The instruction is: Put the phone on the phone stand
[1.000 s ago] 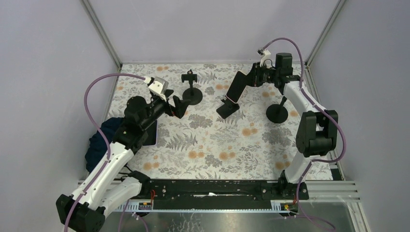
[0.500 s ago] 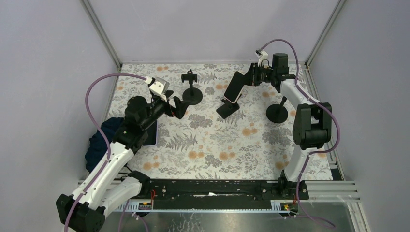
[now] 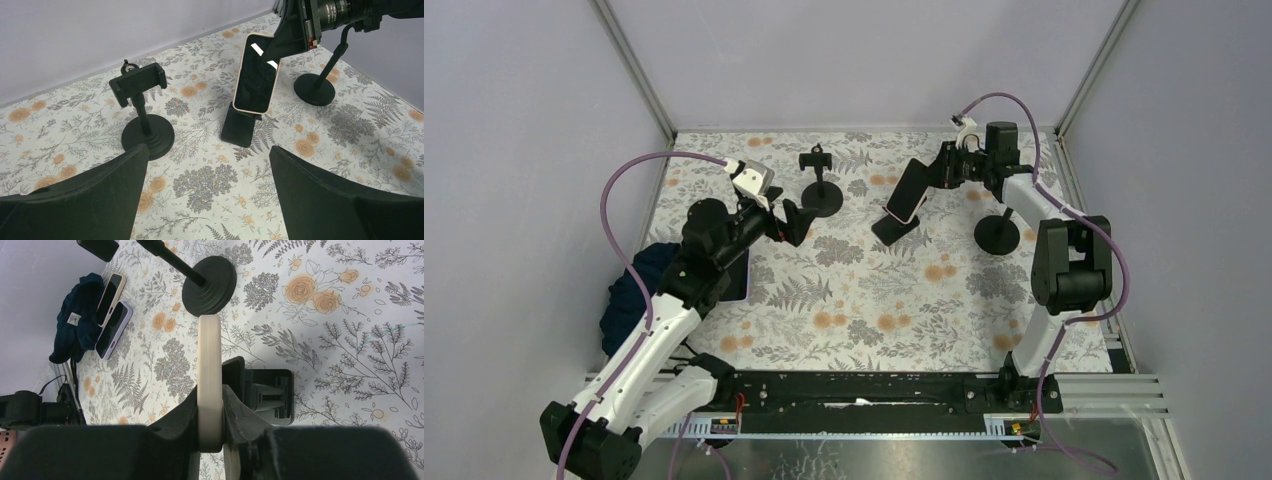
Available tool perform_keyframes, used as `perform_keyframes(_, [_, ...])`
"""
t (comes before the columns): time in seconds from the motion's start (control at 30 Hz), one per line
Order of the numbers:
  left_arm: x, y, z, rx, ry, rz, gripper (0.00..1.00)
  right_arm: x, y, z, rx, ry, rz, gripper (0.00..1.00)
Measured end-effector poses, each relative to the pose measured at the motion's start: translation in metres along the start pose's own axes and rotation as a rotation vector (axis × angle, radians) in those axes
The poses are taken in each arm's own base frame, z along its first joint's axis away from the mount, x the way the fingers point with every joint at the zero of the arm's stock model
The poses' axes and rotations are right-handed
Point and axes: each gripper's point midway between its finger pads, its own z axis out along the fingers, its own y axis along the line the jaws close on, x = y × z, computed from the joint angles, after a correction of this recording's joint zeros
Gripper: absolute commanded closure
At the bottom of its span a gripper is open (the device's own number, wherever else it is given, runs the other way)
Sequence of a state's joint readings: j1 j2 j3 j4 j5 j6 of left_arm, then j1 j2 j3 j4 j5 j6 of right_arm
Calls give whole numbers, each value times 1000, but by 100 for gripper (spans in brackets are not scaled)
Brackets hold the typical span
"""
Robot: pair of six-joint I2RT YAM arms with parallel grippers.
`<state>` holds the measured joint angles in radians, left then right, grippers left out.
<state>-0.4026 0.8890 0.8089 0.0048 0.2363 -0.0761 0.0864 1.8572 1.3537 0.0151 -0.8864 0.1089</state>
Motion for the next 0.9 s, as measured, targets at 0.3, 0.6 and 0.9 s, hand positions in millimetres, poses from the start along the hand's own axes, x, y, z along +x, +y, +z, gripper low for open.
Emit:
perform_keyframes(0.3, [0,0,0,0,0,0,1,6,7,0,32,-12,-52,95])
perform_keyframes(0.6, [0,0,0,0,0,0,1,10,11,3,41,-36,-92,92])
perform_keyframes(0.9, [0,0,0,0,0,0,1,13,9,5,50,-47,-108,79])
